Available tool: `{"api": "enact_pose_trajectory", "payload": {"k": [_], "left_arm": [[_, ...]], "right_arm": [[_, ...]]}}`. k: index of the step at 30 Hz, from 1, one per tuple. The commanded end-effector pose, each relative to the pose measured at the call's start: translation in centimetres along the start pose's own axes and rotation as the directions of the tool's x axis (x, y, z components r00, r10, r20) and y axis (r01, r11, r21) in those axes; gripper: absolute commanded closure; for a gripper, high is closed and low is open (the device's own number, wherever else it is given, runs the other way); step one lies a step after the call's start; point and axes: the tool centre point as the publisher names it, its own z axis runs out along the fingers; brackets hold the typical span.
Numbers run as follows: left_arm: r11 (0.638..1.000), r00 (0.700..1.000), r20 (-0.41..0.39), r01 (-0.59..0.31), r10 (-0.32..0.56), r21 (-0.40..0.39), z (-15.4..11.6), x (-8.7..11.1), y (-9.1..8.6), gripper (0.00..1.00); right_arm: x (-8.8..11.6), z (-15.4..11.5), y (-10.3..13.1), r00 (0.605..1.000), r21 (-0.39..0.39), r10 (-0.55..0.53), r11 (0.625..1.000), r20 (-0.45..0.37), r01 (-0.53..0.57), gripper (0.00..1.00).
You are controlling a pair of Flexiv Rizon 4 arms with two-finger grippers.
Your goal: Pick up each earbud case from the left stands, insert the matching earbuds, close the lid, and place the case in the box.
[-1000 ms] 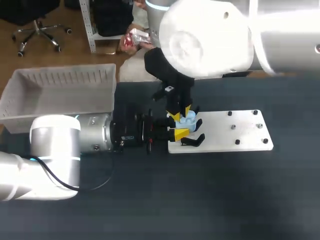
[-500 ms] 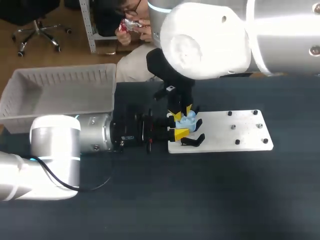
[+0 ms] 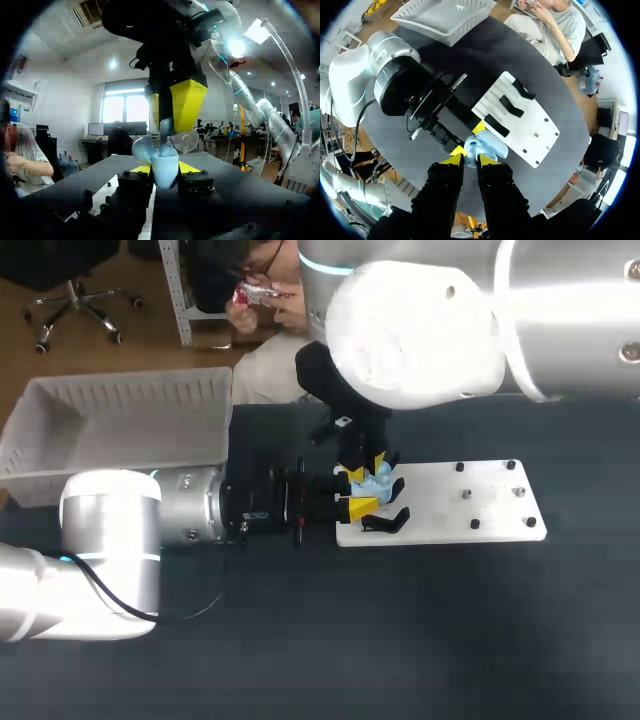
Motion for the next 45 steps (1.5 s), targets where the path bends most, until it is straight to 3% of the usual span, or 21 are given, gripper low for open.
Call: {"api": "enact_pose_trajectory", "payload": {"k": [1,44,45], "left_arm": [[1.0,1.0,0.003,-0.002,0.002,-0.003,0.0,0.1,0.0,1.0],[1.0,1.0,0.003,-0.002,0.002,-0.003,0.0,0.1,0.0,1.0],[1.0,1.0,0.003,-0.002,0.002,-0.003,0.0,0.1,0.0,1.0]], "right_arm": [[0.2,0.1,0.0,1.0,0.002,0.003,1.0,0.007,-0.003,1.0],[-0.7,1.1,0.0,1.0,0.021,-0.017,1.0,-0.015,0.017,1.0],[-0.7,1.1,0.0,1.0,0.022,-0.017,1.0,-0.015,0.017,0.93]]}}
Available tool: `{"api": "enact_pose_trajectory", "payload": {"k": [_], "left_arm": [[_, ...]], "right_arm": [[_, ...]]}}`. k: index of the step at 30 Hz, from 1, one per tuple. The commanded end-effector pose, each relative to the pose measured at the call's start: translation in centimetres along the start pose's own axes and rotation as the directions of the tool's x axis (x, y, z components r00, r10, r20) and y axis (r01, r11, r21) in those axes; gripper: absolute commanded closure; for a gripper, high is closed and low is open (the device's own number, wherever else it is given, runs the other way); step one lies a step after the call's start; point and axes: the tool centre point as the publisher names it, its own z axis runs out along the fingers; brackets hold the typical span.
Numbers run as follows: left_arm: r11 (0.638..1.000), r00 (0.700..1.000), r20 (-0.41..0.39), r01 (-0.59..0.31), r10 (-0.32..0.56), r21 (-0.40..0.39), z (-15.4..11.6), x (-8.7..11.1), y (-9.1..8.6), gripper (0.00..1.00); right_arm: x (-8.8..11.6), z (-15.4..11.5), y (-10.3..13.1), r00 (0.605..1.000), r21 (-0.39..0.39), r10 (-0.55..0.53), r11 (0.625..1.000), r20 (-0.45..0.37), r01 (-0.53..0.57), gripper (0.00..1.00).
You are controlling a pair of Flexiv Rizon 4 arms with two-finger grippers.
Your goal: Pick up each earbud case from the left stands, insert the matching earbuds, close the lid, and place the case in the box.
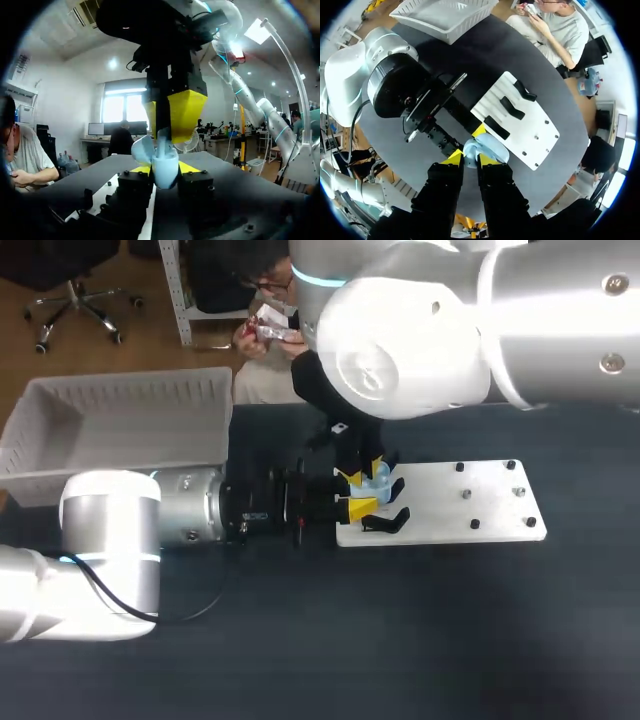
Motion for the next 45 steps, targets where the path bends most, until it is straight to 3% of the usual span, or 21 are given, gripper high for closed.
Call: {"api": "enact_pose_trajectory", "payload": {"k": [1,3,5,14,18,20,21,22,28,35,45], "left_arm": [[1.0,1.0,0.004,-0.003,0.003,-0.002,0.1,-0.1,-0.1,1.0],[1.0,1.0,0.004,-0.003,0.003,-0.002,0.1,-0.1,-0.1,1.0],[1.0,1.0,0.004,-0.003,0.003,-0.002,0.1,-0.1,-0.1,1.0],[1.0,1.0,0.004,-0.003,0.003,-0.002,0.1,-0.1,-0.1,1.0],[1.0,1.0,0.004,-0.003,0.003,-0.002,0.1,-0.1,-0.1,1.0],[1.0,1.0,0.004,-0.003,0.003,-0.002,0.1,-0.1,-0.1,1.0],[1.0,1.0,0.004,-0.003,0.003,-0.002,0.1,-0.1,-0.1,1.0],[1.0,1.0,0.004,-0.003,0.003,-0.002,0.1,-0.1,-0.1,1.0],[1.0,1.0,0.004,-0.003,0.003,-0.002,0.1,-0.1,-0.1,1.0],[1.0,1.0,0.004,-0.003,0.003,-0.002,0.1,-0.1,-0.1,1.0],[1.0,1.0,0.004,-0.003,0.003,-0.002,0.1,-0.1,-0.1,1.0]], "right_arm": [[-0.3,0.1,0.0,1.0,0.005,-0.001,1.0,-0.005,0.001,0.86],[-0.3,0.1,0.1,1.0,0.006,-0.001,1.0,-0.006,0.001,0.68],[-0.2,0.0,0.1,1.0,0.008,-0.003,1.0,-0.009,0.003,0.57],[-0.1,-0.5,0.2,1.0,0.011,-0.001,1.0,0.011,0.001,0.56],[0.1,-1.7,0.3,0.999,-0.012,0.007,1.0,0.05,-0.007,0.5],[0.2,-2.3,0.0,0.997,-0.02,0.036,0.999,0.072,-0.035,0.24],[0.2,-2.5,-0.4,0.995,-0.023,0.055,0.998,0.084,-0.053,0.17],[0.1,-2.7,-0.9,0.992,-0.027,0.089,0.996,0.093,-0.086,0.0],[-0.7,-2.6,-4.5,0.962,-0.066,0.239,0.97,0.129,-0.233,0.0],[-1.7,-0.8,-7.4,0.94,-0.072,0.329,0.944,0.091,-0.323,0.0],[-1.4,1.2,-8.3,0.93,-0.083,0.365,0.929,0.045,-0.361,0.0]]}}
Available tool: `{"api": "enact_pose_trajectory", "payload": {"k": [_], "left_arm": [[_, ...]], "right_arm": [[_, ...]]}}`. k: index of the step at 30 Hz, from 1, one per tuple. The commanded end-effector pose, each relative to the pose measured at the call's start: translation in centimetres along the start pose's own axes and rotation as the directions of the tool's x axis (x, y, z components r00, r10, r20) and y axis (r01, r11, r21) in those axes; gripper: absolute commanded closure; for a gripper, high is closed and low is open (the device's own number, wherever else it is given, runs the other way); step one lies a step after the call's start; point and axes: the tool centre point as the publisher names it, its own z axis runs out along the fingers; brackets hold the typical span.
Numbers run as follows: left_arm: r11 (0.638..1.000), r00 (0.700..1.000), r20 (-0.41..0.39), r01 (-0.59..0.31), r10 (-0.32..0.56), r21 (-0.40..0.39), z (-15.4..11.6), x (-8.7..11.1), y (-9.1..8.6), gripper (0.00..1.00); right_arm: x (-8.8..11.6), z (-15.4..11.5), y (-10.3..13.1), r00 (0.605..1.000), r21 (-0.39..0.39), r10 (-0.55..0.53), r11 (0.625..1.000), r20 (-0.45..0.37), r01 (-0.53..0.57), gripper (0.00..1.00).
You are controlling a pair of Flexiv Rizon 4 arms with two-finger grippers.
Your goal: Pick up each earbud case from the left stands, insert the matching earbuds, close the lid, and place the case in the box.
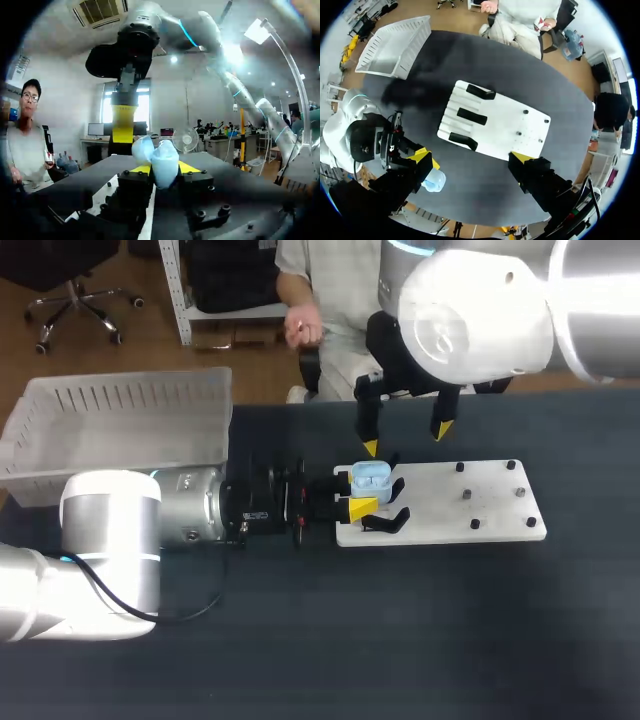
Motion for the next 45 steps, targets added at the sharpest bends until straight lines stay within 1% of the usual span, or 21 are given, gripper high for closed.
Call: {"api": "enact_pose_trajectory", "payload": {"k": [1,9,11,13,14,16,18,19,21,23,26,28,31,33,36,38,39,41,43,44,45], "left_arm": [[1.0,1.0,0.002,-0.002,0.002,-0.004,0.1,0.1,0.0,1.0],[1.0,1.0,0.002,-0.002,0.002,-0.004,0.1,0.1,0.0,1.0],[1.0,1.0,0.002,-0.002,0.002,-0.004,0.1,0.1,0.0,1.0],[1.0,1.0,0.002,-0.002,0.002,-0.004,0.1,0.1,0.0,1.0],[1.0,1.0,0.002,-0.002,0.002,-0.004,0.1,0.1,0.0,1.0],[1.0,1.0,0.002,-0.002,0.002,-0.004,0.1,0.1,0.0,1.0],[1.0,1.0,-0.005,-0.001,0.001,-0.006,-0.1,0.0,-0.1,1.0],[1.0,1.0,-0.024,-0.002,0.001,-0.015,-0.8,0.1,0.0,1.0],[0.999,0.999,-0.045,-0.009,0.007,-0.032,-1.8,0.1,0.3,1.0],[0.997,0.996,-0.084,-0.027,0.021,-0.073,-3.8,0.0,1.5,1.0],[0.981,0.991,-0.133,-0.043,0.018,-0.187,-7.8,-0.5,4.0,1.0],[0.958,0.987,-0.16,-0.06,0.015,-0.28,-11.2,-1.4,6.1,1.0],[0.898,0.983,-0.185,-0.09,0.009,-0.431,-16.5,-3.2,9.3,1.0],[0.862,0.982,-0.189,-0.095,-0.001,-0.498,-18.8,-4.0,10.8,1.0],[0.776,0.976,-0.211,-0.101,-0.043,-0.623,-22.6,-4.9,13.5,1.0],[0.741,0.97,-0.237,-0.122,-0.051,-0.66,-24.2,-5.0,15.0,1.0],[0.709,0.965,-0.252,-0.131,-0.068,-0.693,-25.4,-4.9,16.2,1.0],[0.661,0.965,-0.241,-0.113,-0.106,-0.742,-27.1,-4.5,18.0,1.0],[0.627,0.958,-0.262,-0.131,-0.12,-0.768,-28.2,-4.0,19.3,1.0],[0.611,0.961,-0.238,-0.106,-0.139,-0.785,-28.7,-3.7,20.2,1.0],[0.602,0.957,-0.249,-0.113,-0.147,-0.79,-28.9,-3.5,20.8,1.0]], "right_arm": [[0.0,0.6,0.0,1.0,-0.005,0.001,1.0,-0.022,-0.002,0.0],[3.1,0.7,1.0,0.999,-0.018,0.002,1.0,-0.047,-0.003,0.0],[3.4,0.6,1.1,0.999,0.0,0.011,1.0,-0.034,-0.011,0.0],[3.7,0.0,0.6,0.999,0.028,0.038,0.999,0.018,-0.039,0.0],[3.9,-0.7,0.0,0.996,0.034,0.061,0.997,0.068,-0.064,0.0],[4.3,-2.1,-1.0,0.983,0.061,0.101,0.992,0.153,-0.112,0.0],[4.7,-3.4,-1.8,0.969,0.074,0.129,0.986,0.21,-0.147,0.0],[5.0,-4.1,-2.4,0.961,0.072,0.145,0.983,0.235,-0.166,0.0],[5.2,-4.6,-2.9,0.958,0.067,0.15,0.983,0.243,-0.171,0.0],[5.2,-4.6,-2.9,0.958,0.067,0.15,0.983,0.243,-0.171,0.0],[5.2,-4.6,-2.9,0.958,0.067,0.15,0.983,0.243,-0.171,0.0],[5.2,-4.6,-2.9,0.958,0.067,0.15,0.983,0.243,-0.171,0.0],[5.2,-4.6,-2.9,0.958,0.067,0.15,0.983,0.243,-0.171,0.0],[5.2,-4.6,-2.9,0.958,0.067,0.15,0.983,0.243,-0.171,0.0],[5.2,-4.6,-2.9,0.958,0.067,0.15,0.983,0.243,-0.171,0.0],[5.2,-4.6,-2.9,0.958,0.067,0.15,0.983,0.243,-0.171,0.0],[5.2,-4.6,-2.9,0.958,0.067,0.15,0.983,0.243,-0.171,0.0],[5.2,-4.6,-2.9,0.958,0.067,0.15,0.983,0.243,-0.171,0.0],[5.2,-4.6,-2.9,0.958,0.067,0.15,0.983,0.243,-0.171,0.0],[5.2,-4.6,-2.9,0.958,0.067,0.15,0.983,0.243,-0.171,0.0],[5.2,-4.6,-2.9,0.958,0.067,0.15,0.983,0.243,-0.171,0.0]]}}
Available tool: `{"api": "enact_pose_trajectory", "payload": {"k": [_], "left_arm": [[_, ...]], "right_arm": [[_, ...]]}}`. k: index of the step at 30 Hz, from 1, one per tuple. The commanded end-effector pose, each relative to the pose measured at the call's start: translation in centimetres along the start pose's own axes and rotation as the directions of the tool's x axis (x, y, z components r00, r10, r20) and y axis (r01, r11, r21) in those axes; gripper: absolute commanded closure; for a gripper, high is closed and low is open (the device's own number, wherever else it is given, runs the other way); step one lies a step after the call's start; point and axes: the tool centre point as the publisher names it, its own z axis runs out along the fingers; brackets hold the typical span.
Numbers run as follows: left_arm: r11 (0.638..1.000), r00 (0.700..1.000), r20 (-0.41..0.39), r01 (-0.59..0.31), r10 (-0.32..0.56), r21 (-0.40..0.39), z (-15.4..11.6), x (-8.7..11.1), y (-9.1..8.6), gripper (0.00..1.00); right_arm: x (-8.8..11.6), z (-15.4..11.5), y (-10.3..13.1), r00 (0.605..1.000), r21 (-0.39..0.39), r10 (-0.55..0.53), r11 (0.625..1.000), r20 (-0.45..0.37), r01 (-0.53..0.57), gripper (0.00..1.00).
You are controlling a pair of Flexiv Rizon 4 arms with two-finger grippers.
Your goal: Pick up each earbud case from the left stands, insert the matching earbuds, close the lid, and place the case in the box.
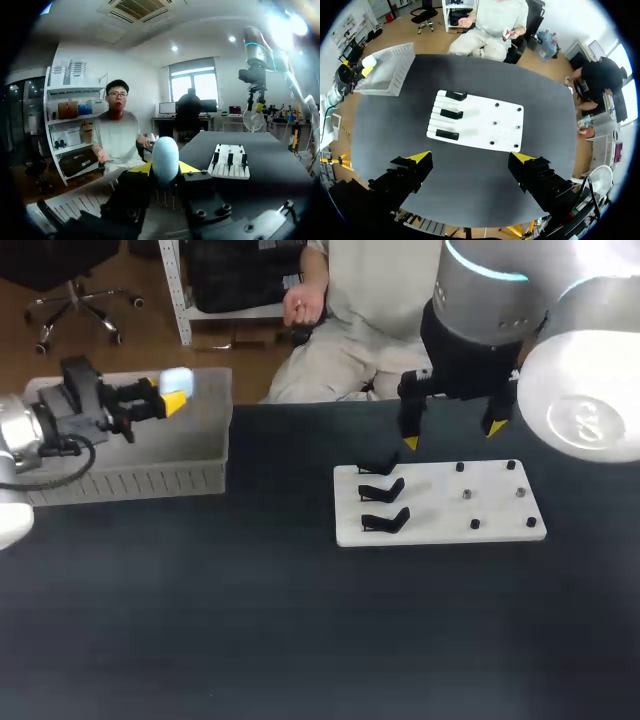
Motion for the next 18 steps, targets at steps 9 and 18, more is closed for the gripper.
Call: {"api": "enact_pose_trajectory", "payload": {"k": [9,18], "left_arm": [[0.944,0.989,-0.111,0.058,-0.099,-0.325,3.2,2.5,5.9,1.0],[0.954,0.992,-0.115,0.023,-0.06,-0.297,1.8,1.3,3.6,0.0]], "right_arm": [[0.3,0.0,-0.1,1.0,0.001,0.003,1.0,0.024,-0.003,0.0],[0.3,0.0,-0.1,1.0,0.001,0.003,1.0,0.024,-0.003,0.0]]}}
